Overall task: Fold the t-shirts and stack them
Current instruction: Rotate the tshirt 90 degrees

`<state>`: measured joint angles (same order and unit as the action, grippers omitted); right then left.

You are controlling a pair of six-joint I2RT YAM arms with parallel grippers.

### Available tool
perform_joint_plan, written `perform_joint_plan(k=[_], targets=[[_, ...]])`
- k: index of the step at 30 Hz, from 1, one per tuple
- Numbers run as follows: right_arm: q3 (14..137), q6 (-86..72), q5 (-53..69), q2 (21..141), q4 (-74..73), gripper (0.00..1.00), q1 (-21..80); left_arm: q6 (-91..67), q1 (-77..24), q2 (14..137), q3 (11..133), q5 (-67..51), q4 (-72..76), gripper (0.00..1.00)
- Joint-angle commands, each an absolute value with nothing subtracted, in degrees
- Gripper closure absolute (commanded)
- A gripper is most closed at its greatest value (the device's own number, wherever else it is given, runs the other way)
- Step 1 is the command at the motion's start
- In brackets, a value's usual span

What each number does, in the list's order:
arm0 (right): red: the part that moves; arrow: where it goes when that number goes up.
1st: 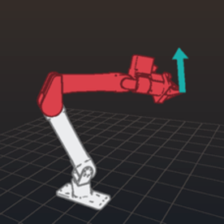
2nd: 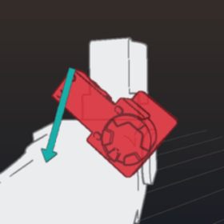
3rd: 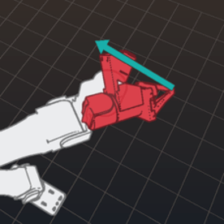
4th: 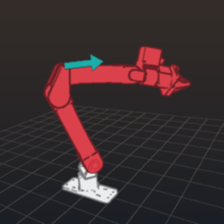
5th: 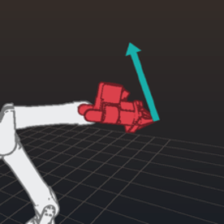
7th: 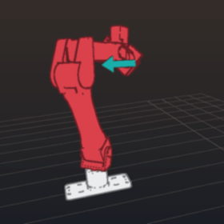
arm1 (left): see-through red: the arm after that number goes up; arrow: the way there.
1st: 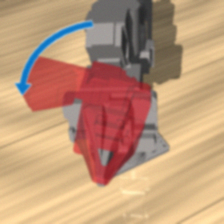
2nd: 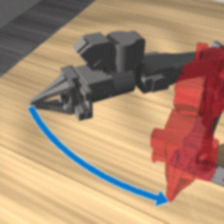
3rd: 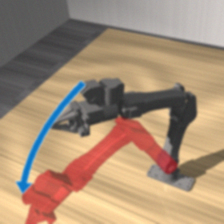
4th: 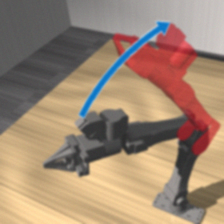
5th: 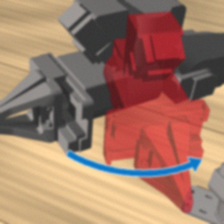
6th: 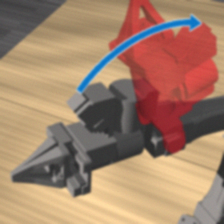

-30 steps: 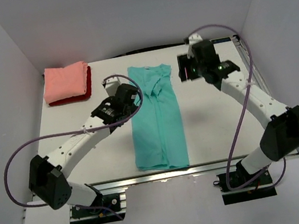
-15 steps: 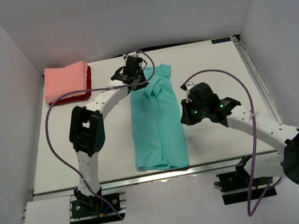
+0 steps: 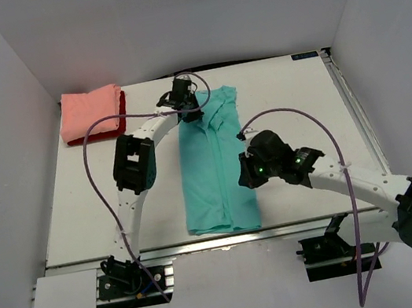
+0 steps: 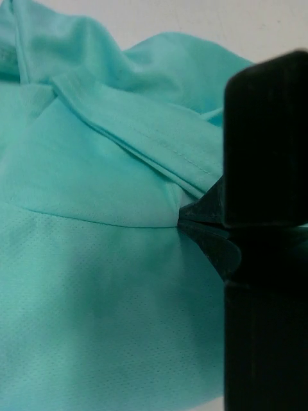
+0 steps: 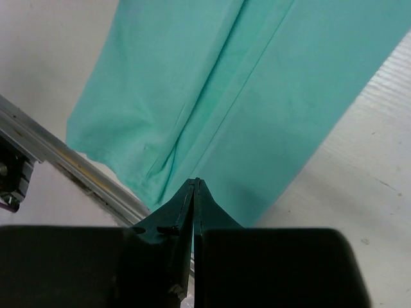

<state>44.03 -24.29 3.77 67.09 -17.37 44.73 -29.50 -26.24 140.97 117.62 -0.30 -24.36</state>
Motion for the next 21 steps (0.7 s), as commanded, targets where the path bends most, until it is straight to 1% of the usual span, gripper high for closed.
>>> perform_joint_plan(k=[1, 3, 9, 13, 15, 21], targets=[[42.9, -25.6, 1.6, 69.7, -14.4, 0.93, 47.2, -28.9, -25.9, 142.6, 122.6, -3.5, -23.1, 0.88], [41.8, -25.5, 0.3, 70.6, -13.1, 0.94, 47.9, -29.0, -25.7, 144.7, 124.3, -3.5, -22.9, 0.88], [36.8, -25.9, -2.9, 73.7, -7.4, 0.96, 48.8, -31.8, -24.0, 146.5, 123.8, -3.3, -19.0, 0.90], [36.4, -24.8, -3.4, 76.1, -6.4, 0.97, 48.8, -33.6, -22.3, 145.7, 122.2, -1.3, -17.7, 0.93], [36.6, -24.1, -3.3, 77.9, -6.7, 0.97, 48.8, -34.4, -21.7, 144.8, 119.8, -1.5, -15.7, 0.94], [36.3, -22.0, -4.5, 81.9, -6.5, 0.98, 48.8, -34.9, -19.7, 144.5, 118.4, -1.8, -15.0, 0.94]])
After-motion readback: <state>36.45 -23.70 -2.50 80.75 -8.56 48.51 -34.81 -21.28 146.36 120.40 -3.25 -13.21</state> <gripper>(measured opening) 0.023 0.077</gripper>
